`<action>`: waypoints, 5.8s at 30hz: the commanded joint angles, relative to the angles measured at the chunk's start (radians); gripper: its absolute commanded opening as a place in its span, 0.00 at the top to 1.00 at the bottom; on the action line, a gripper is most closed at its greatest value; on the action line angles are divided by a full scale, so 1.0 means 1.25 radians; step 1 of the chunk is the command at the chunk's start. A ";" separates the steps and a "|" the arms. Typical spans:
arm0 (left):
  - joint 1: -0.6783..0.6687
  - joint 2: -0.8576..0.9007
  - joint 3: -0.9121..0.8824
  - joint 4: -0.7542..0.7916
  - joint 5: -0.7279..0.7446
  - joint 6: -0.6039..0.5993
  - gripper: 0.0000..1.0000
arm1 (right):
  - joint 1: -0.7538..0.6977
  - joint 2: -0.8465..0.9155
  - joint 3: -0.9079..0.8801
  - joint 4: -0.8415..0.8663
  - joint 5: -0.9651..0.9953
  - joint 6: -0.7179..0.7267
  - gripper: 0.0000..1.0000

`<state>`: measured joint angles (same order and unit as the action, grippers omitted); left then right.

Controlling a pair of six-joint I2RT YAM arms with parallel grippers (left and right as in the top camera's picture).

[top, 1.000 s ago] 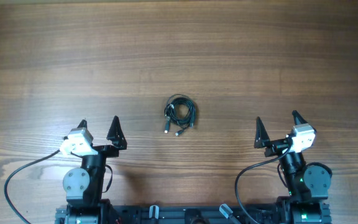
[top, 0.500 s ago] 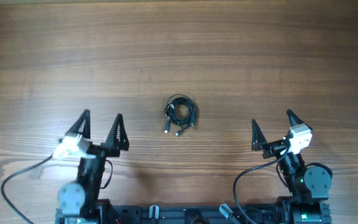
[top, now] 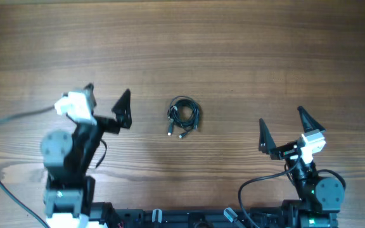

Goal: Untangle cables

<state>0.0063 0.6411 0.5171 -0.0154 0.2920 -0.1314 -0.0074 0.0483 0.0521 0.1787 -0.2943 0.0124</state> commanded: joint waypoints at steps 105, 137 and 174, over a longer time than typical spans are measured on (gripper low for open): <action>-0.117 0.660 0.434 -0.399 0.272 -0.230 0.00 | 0.437 1.215 0.993 -0.467 -0.147 0.476 0.96; -0.124 0.546 0.477 -0.392 0.199 -0.242 0.33 | 0.349 1.178 0.994 -0.316 -0.396 0.546 0.96; -0.186 0.693 0.477 -0.332 0.204 -0.281 0.73 | 0.349 1.178 0.994 -0.110 -0.609 0.677 0.96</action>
<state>-0.2287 1.4708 1.1034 -0.4263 0.6258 -0.4767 0.4286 1.5425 1.2797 0.0223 -1.0027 0.8482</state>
